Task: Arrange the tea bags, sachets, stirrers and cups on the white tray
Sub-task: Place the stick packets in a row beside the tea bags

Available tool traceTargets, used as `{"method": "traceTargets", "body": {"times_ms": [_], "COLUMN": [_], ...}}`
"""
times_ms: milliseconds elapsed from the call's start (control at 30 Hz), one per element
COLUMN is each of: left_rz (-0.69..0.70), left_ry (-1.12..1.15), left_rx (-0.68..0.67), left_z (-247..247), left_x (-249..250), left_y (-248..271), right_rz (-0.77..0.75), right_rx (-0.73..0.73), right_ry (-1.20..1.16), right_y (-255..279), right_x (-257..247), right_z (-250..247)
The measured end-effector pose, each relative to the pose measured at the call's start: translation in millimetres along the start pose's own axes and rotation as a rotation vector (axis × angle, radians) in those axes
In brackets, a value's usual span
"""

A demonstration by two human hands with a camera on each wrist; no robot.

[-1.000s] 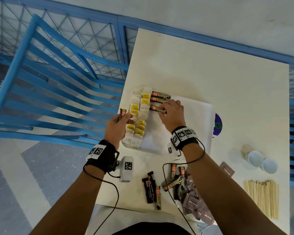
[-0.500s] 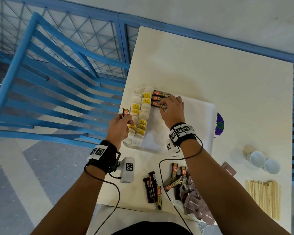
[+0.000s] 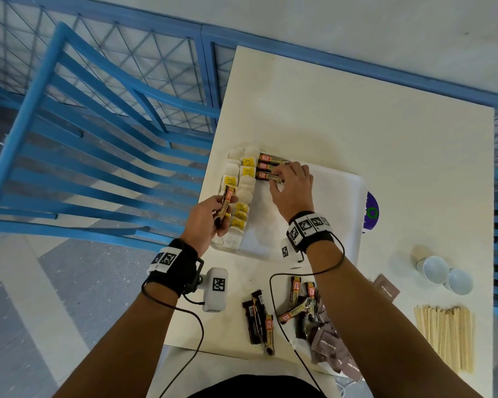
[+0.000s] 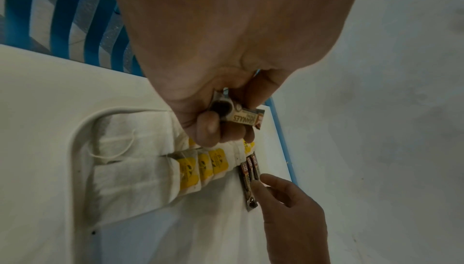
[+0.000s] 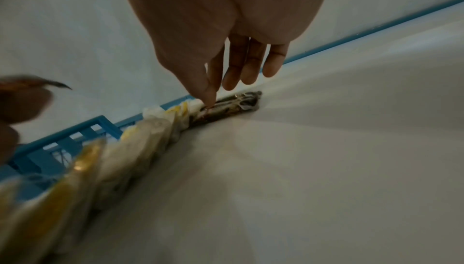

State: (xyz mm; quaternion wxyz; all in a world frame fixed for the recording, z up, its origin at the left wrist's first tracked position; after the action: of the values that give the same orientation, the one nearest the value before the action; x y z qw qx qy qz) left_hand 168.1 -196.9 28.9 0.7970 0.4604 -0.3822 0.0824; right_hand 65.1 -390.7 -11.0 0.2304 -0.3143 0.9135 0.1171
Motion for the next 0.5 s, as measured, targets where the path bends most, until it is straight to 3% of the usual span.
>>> {"method": "traceTargets", "body": {"times_ms": [100, 200, 300, 500], "left_rz": [-0.011, 0.021, 0.080, 0.187], "left_ry": [-0.031, -0.074, -0.126, -0.318], "left_rx": [-0.024, -0.016, -0.035, -0.037], "left_z": [1, 6, 8, 9], "left_x": [0, 1, 0, -2], "left_y": [-2, -2, -1, 0], "right_rz": [-0.050, 0.025, 0.084, 0.070], "right_rx": [0.007, -0.259, -0.436, -0.378], "right_ry": [-0.221, -0.461, -0.493, -0.515], "right_y": [12, 21, 26, 27], "right_x": [-17, -42, -51, -52], "right_z": [-11, -22, -25, -35]}}
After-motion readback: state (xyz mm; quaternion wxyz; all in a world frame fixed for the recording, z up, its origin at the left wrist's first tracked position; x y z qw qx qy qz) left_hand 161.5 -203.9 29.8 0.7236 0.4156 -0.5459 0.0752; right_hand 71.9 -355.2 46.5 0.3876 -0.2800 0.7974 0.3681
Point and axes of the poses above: each hand's wrist, its own y-axis away from the middle knuckle, its own z-axis out of the palm, x = y × z, the point moved 1 cm from there along -y, towards the middle knuckle, and after that the axes turned 5 degrees about z, right-handed, at the moved point
